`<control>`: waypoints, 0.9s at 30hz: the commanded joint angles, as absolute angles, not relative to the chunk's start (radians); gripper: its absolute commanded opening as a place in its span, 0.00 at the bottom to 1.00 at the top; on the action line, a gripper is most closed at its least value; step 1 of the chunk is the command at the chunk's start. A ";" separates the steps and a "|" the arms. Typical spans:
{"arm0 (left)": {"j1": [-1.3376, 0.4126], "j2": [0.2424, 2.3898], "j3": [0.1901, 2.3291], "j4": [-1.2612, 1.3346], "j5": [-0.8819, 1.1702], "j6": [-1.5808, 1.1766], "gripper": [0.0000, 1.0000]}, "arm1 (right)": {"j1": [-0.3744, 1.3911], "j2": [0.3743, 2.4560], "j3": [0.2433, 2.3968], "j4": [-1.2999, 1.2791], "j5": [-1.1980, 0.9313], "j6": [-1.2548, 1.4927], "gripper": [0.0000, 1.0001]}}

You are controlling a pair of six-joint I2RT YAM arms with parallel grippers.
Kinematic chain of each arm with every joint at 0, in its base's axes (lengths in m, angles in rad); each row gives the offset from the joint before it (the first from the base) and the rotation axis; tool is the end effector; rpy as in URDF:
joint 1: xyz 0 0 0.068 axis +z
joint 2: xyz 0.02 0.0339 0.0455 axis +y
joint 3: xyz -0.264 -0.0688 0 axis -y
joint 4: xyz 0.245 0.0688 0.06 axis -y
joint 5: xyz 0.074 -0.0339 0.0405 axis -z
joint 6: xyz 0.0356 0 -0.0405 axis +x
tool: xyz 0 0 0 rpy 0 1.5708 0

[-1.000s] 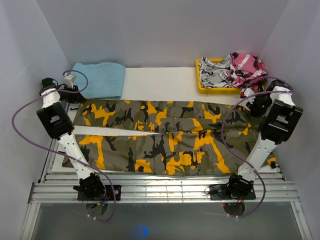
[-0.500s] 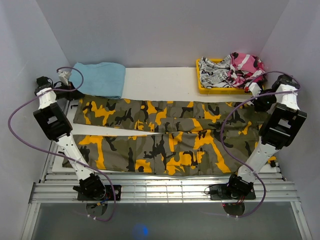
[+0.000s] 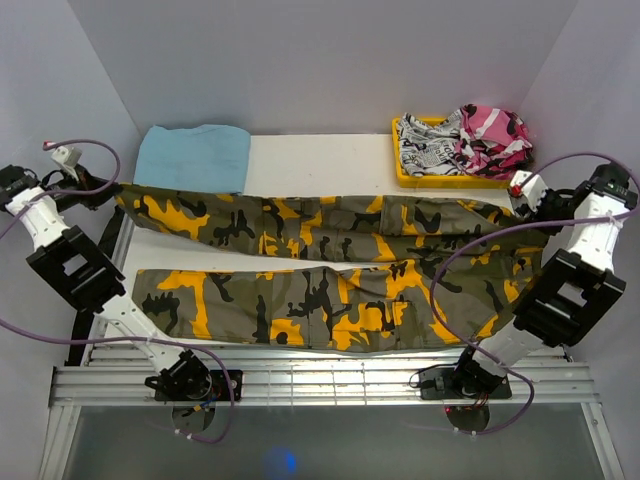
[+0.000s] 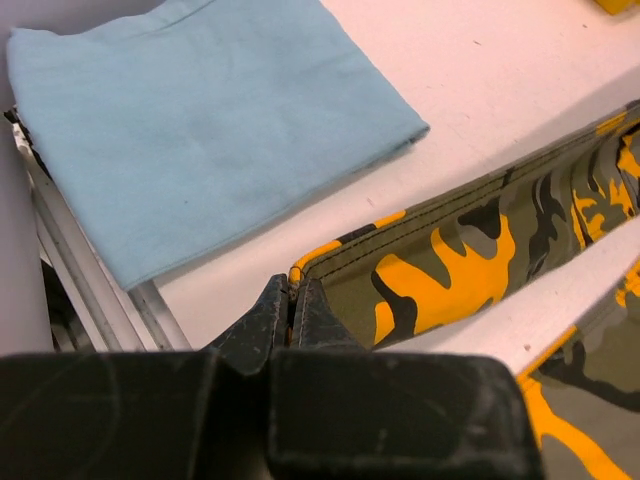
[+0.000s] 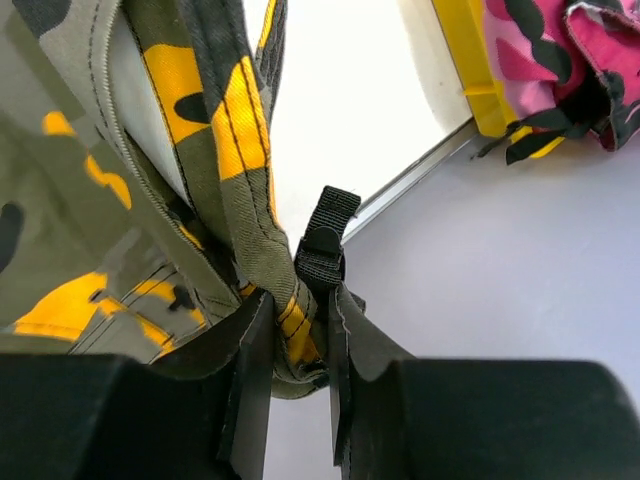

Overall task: Fold and stack the trousers
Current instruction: Fold the trousers

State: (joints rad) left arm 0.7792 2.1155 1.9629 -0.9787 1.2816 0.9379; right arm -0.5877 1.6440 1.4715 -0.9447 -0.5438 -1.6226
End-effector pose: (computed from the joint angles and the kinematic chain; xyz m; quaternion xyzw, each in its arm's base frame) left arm 0.3398 0.2876 0.2852 0.1919 0.7696 -0.2491 0.5558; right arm 0.2905 -0.1714 0.2999 -0.5168 0.7858 -0.0760 0.3311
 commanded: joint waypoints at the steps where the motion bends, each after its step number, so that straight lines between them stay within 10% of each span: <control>1: 0.905 2.040 1.916 -1.245 1.374 1.292 0.00 | -0.678 1.527 1.389 -0.936 -0.607 -1.764 0.08; 27: 1.324 1.648 1.113 -1.404 0.866 2.098 0.00 | -1.316 1.420 0.930 -1.201 -0.497 -2.752 0.08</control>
